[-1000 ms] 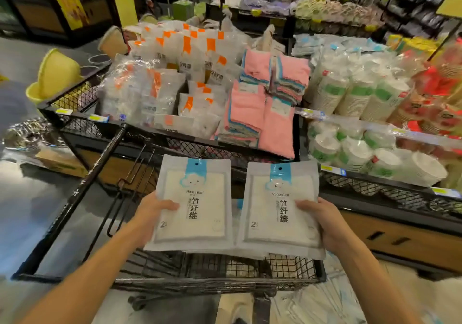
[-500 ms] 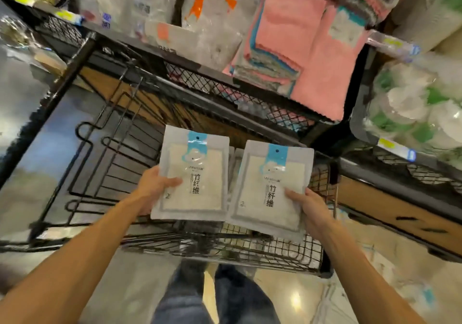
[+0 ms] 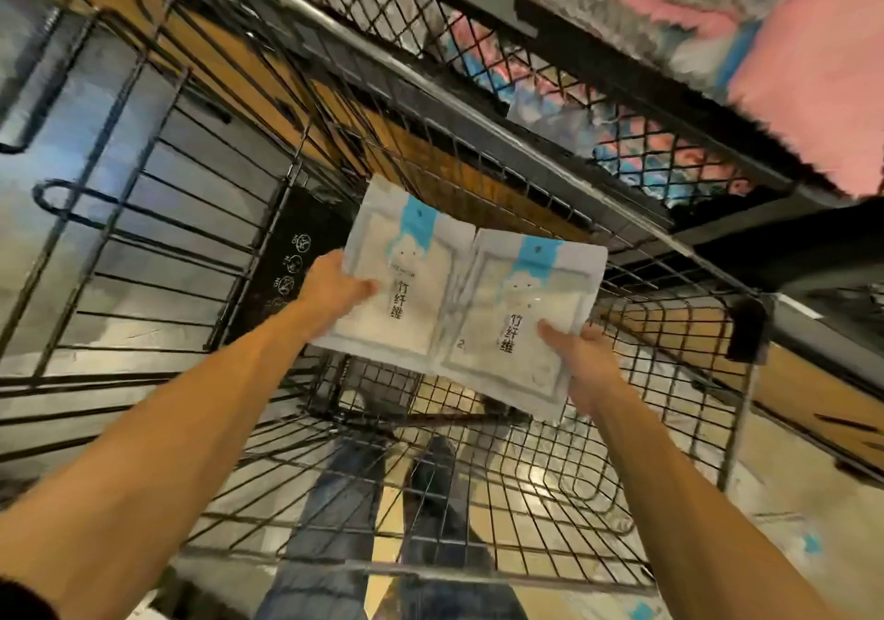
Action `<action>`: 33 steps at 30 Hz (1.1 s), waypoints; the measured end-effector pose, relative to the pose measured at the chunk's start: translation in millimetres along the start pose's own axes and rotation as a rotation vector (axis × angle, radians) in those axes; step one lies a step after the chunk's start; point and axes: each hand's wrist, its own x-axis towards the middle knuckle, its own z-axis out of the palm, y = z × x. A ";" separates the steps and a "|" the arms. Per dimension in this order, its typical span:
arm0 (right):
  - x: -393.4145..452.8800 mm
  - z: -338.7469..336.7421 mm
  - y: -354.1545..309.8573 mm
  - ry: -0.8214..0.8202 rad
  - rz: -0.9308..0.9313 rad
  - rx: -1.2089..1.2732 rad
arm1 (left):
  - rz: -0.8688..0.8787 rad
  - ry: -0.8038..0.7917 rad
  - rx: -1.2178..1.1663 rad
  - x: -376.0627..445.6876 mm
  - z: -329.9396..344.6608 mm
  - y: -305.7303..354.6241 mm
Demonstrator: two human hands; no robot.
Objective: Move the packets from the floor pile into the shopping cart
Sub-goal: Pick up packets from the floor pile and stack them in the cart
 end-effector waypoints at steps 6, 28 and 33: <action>40.9 23.0 18.3 0.220 -0.070 -0.171 | 0.074 0.156 0.338 29.1 17.3 -13.7; -56.7 30.8 -46.1 0.354 -0.687 -1.344 | 0.598 0.361 1.026 -47.4 7.5 60.5; -144.4 16.9 -100.4 0.346 -0.781 -1.302 | 0.661 0.430 0.957 -122.5 -32.3 122.7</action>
